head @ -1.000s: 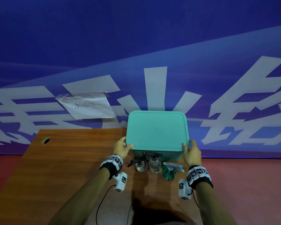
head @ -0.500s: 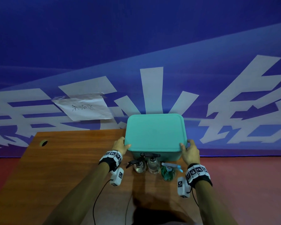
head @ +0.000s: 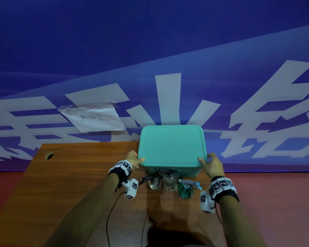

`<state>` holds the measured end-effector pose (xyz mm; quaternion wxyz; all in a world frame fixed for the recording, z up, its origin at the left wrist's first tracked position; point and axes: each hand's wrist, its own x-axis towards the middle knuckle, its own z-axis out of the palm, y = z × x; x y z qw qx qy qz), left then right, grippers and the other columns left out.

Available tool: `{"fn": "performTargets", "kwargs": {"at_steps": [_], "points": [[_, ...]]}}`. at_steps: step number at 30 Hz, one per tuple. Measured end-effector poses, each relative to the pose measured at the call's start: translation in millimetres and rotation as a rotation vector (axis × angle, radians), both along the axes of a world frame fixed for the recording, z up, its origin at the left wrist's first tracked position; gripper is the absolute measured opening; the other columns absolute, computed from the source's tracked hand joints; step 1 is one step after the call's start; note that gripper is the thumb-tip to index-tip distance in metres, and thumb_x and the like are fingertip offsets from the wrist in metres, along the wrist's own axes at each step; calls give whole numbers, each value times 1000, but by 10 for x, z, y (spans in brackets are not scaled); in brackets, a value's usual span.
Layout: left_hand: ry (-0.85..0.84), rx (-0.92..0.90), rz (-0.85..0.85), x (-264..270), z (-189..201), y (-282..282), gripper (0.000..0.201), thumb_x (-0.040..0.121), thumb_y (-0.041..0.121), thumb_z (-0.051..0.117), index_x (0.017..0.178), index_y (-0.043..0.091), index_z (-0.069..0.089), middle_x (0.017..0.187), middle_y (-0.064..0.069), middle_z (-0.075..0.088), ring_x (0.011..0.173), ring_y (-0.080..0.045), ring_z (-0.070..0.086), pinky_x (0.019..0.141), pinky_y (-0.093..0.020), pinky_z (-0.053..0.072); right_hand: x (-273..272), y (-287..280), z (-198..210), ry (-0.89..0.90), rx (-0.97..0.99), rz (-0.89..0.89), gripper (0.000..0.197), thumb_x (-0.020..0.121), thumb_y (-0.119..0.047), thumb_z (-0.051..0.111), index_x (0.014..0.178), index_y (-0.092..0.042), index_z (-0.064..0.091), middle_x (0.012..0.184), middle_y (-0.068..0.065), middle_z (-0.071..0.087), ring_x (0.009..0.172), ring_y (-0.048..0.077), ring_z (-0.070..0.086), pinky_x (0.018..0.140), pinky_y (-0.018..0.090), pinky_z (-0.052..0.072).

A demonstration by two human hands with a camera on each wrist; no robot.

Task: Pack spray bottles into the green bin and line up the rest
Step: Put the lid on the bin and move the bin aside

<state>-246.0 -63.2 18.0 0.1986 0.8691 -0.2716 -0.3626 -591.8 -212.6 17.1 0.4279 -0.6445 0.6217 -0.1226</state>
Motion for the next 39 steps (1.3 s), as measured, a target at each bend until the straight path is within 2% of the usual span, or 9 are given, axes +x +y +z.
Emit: {"fn": "performTargets", "kwargs": {"at_steps": [7, 11, 15, 21, 25, 28, 32, 35, 39], "points": [[-170, 1, -53, 136, 105, -342, 29, 89, 35, 71, 82, 17, 49, 88, -5, 63, 79, -23, 57, 68, -36, 47, 90, -441, 190, 145, -13, 172, 57, 85, -42, 76, 121, -4, 54, 120, 16, 62, 109, 35, 58, 87, 44, 51], [-160, 103, -125, 248, 157, -602, 44, 96, 43, 57, 110, 2, 62, 114, -18, 69, 93, -34, 66, 72, -32, 46, 255, -732, 220, 214, -55, 249, 52, 89, -45, 71, 117, -6, 51, 118, 15, 62, 105, 34, 59, 79, 39, 49], [-118, 112, -116, 350, 148, -821, 62, 100, 48, 47, 139, 0, 45, 140, -19, 53, 123, -36, 56, 95, -38, 44, 386, -1055, 224, 274, -53, 325, 56, 89, -51, 67, 114, -5, 50, 117, 16, 61, 99, 33, 58, 78, 39, 48], [-121, -52, -80, 576, 71, -1113, 30, 98, 41, 55, 91, 13, 47, 97, -10, 59, 92, -29, 57, 87, -38, 44, 561, -1418, 243, 207, -99, 342, 57, 93, -40, 67, 132, -4, 48, 126, 19, 61, 113, 37, 59, 88, 38, 48], [-10, -215, 3, 660, -22, -1242, 19, 92, 25, 68, 106, 14, 62, 96, -11, 69, 89, -29, 66, 80, -31, 50, 635, -1596, 228, 147, -157, 355, 49, 93, -40, 68, 132, -13, 55, 124, 17, 65, 111, 35, 61, 87, 36, 49], [14, -301, 27, 662, -45, -1290, 13, 94, 17, 65, 105, 13, 67, 75, -2, 62, 76, -20, 59, 76, -27, 45, 656, -1637, 166, 72, -126, 332, 51, 91, -37, 71, 131, -9, 59, 127, 12, 64, 118, 31, 59, 95, 37, 48], [107, -360, 58, 716, -147, -1292, 10, 95, 20, 64, 96, 29, 69, 94, -5, 69, 92, -19, 62, 92, -34, 50, 644, -1655, 32, -157, -29, 250, 38, 89, -29, 75, 118, -6, 66, 113, 10, 66, 109, 27, 60, 86, 33, 48], [151, -357, 46, 719, -105, -1307, 12, 97, 19, 62, 107, 22, 69, 105, -6, 69, 100, -19, 62, 97, -33, 48, 653, -1668, -38, -294, 1, 197, 23, 90, -23, 74, 105, -6, 68, 104, 13, 68, 93, 26, 63, 74, 30, 51], [178, -309, -24, 712, -30, -1332, 26, 102, 19, 54, 124, 13, 66, 117, -6, 67, 108, -19, 61, 93, -27, 46, 718, -1697, -137, -360, -25, 137, 15, 91, -23, 72, 94, -10, 67, 93, 6, 69, 88, 22, 62, 84, 39, 52]]}}
